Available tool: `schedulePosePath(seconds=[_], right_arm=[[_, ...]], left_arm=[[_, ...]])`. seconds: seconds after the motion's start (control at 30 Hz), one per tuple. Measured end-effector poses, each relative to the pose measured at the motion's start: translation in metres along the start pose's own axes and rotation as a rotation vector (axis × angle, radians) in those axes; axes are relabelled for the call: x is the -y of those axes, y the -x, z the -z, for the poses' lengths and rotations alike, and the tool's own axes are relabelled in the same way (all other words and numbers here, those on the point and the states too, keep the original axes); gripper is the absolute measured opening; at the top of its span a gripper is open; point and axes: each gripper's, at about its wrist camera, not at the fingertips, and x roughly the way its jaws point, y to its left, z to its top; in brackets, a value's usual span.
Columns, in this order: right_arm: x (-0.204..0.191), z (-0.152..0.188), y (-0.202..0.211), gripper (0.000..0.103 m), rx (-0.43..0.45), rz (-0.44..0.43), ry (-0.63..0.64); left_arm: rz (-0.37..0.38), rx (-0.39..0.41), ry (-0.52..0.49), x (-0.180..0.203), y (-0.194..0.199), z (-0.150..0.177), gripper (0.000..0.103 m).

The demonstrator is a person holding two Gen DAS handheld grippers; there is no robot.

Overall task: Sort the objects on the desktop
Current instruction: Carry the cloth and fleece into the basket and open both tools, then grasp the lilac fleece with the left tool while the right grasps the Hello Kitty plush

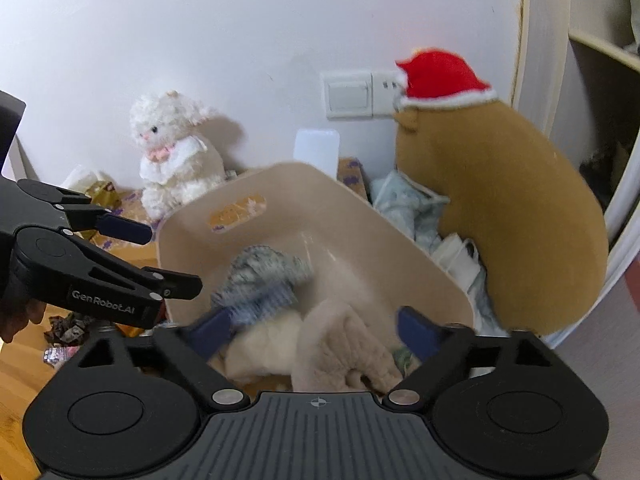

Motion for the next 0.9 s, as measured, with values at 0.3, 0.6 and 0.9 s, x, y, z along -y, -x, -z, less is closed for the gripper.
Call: schedulePosePath(seconds=[0.3, 0.6, 0.9], right_arm=[[-0.028, -0.012, 0.013, 0.103, 0.062, -0.04, 0.079], [-0.071, -0.013, 0.014, 0.103, 0.089, -0.139, 0.138], [-0.114, 0.011, 0.009, 0.103, 0.05, -0.259, 0.223]], left_arm=[[-0.083, 0.024, 0.069, -0.056, 0.036, 0.033, 0.082], [-0.146, 0.003, 0.184, -0.095, 0.063, 0.076, 0.082], [-0.145, -0.085, 0.249, -0.1, 0.076, 0.135, 0.083]])
